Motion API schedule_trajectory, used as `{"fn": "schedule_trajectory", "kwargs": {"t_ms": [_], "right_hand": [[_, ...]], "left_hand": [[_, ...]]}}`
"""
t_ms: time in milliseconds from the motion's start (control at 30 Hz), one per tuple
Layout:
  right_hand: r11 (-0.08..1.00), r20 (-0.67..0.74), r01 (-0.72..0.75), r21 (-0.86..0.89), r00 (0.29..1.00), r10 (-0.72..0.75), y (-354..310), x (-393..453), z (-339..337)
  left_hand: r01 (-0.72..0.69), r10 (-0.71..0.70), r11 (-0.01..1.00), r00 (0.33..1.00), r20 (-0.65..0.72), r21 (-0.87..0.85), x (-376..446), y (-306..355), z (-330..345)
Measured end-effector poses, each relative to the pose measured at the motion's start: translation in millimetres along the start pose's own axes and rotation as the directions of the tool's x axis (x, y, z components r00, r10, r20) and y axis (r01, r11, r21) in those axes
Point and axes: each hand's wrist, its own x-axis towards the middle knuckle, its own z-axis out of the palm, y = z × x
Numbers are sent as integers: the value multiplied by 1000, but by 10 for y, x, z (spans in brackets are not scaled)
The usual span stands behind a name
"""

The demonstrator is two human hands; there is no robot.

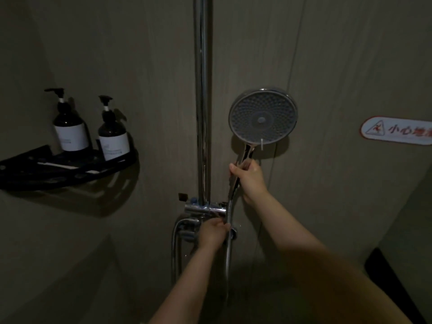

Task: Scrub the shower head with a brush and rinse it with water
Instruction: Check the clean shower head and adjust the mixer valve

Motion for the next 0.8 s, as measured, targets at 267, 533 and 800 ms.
{"fn": "schedule_trajectory", "kwargs": {"t_ms": [267, 533, 800], "right_hand": [[1000, 14, -15, 6, 1000, 15, -91, 52, 158], [980, 159, -81, -180, 981, 111, 68, -147, 191], [974, 149, -66, -218, 984, 100, 153, -174, 200]], "left_hand": [[20, -38, 951, 998, -53, -310, 158, -175, 180], [105, -170, 922, 974, -147, -372, 245, -326, 315], [-69, 48, 991, 983, -178, -117, 260, -335, 345]]}}
